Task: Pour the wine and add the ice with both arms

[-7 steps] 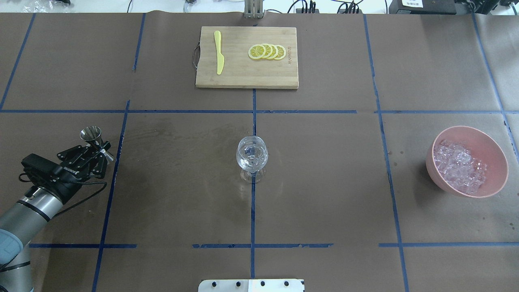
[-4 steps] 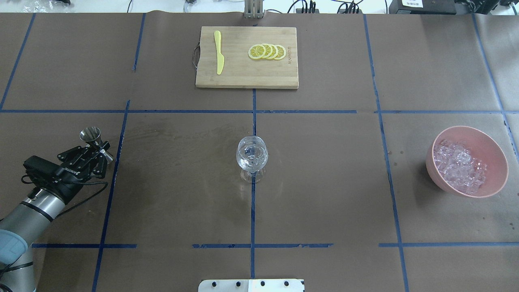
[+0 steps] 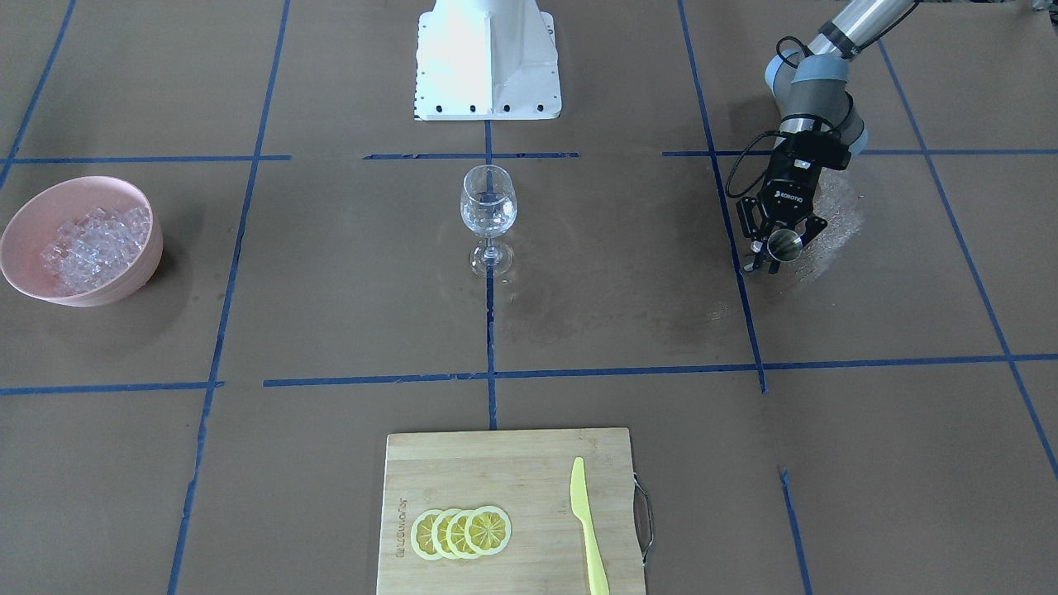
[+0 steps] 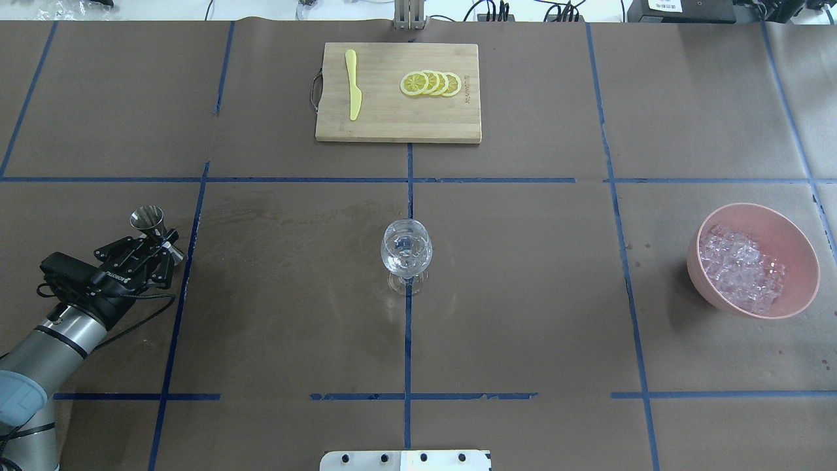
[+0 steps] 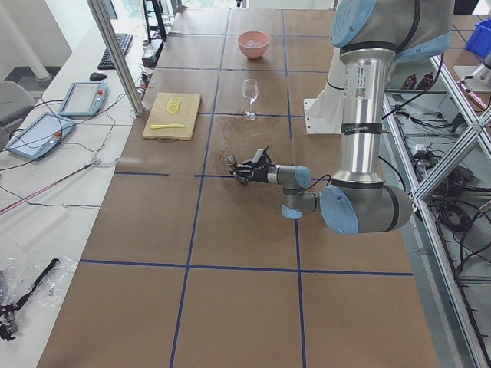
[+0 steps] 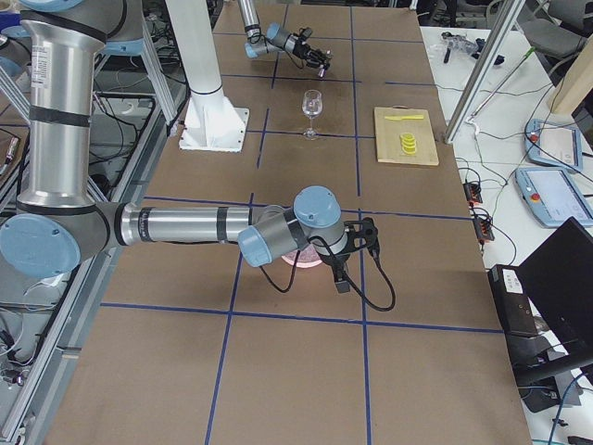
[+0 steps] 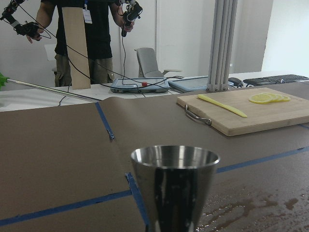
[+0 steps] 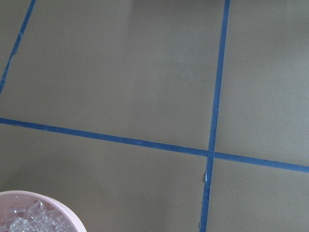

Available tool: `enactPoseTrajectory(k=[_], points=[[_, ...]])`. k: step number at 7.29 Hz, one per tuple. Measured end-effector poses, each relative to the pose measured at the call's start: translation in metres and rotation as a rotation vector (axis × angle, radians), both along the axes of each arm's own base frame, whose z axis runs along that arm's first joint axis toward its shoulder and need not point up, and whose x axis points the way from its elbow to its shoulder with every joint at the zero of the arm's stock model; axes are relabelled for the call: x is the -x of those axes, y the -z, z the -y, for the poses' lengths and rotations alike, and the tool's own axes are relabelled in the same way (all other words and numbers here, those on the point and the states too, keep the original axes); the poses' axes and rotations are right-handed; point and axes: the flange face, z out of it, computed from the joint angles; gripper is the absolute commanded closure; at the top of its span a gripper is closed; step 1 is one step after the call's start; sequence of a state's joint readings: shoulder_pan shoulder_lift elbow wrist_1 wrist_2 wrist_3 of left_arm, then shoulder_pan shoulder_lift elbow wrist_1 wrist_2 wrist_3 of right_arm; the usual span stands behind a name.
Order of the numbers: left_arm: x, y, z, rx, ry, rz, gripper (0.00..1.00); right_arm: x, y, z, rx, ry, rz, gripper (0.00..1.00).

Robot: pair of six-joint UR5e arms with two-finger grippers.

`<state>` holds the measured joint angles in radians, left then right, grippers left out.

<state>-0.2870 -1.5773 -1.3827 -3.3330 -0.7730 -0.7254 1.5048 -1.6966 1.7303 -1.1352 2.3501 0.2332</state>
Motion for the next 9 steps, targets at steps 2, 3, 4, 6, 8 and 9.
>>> enactPoseTrajectory(k=[2, 3, 4, 6, 8, 9], points=[[-0.0012, -0.0018, 0.0000, 0.001, -0.001, 0.004, 0.83, 0.0000, 0.0000, 0.0000, 0.000, 0.000, 0.000, 0.00], [-0.0018, -0.0025, -0.0003, 0.002, -0.002, 0.006, 0.82, 0.0000, 0.0000, 0.0000, 0.000, 0.000, 0.000, 0.00], [-0.0025, -0.0023, -0.0004, 0.002, -0.003, 0.006, 0.78, 0.0000, 0.0000, 0.0000, 0.000, 0.000, 0.000, 0.00], [-0.0067, -0.0018, 0.0005, 0.002, -0.003, 0.005, 0.75, 0.0000, -0.0005, 0.0000, 0.001, 0.000, 0.000, 0.00], [-0.0089, -0.0020, 0.0011, 0.002, -0.003, 0.005, 0.63, -0.0001, -0.0008, 0.0001, 0.001, -0.001, -0.001, 0.00], [-0.0091, -0.0026, 0.0009, 0.002, -0.003, 0.006, 0.56, -0.0001, -0.0008, 0.0001, 0.001, -0.001, -0.001, 0.00]])
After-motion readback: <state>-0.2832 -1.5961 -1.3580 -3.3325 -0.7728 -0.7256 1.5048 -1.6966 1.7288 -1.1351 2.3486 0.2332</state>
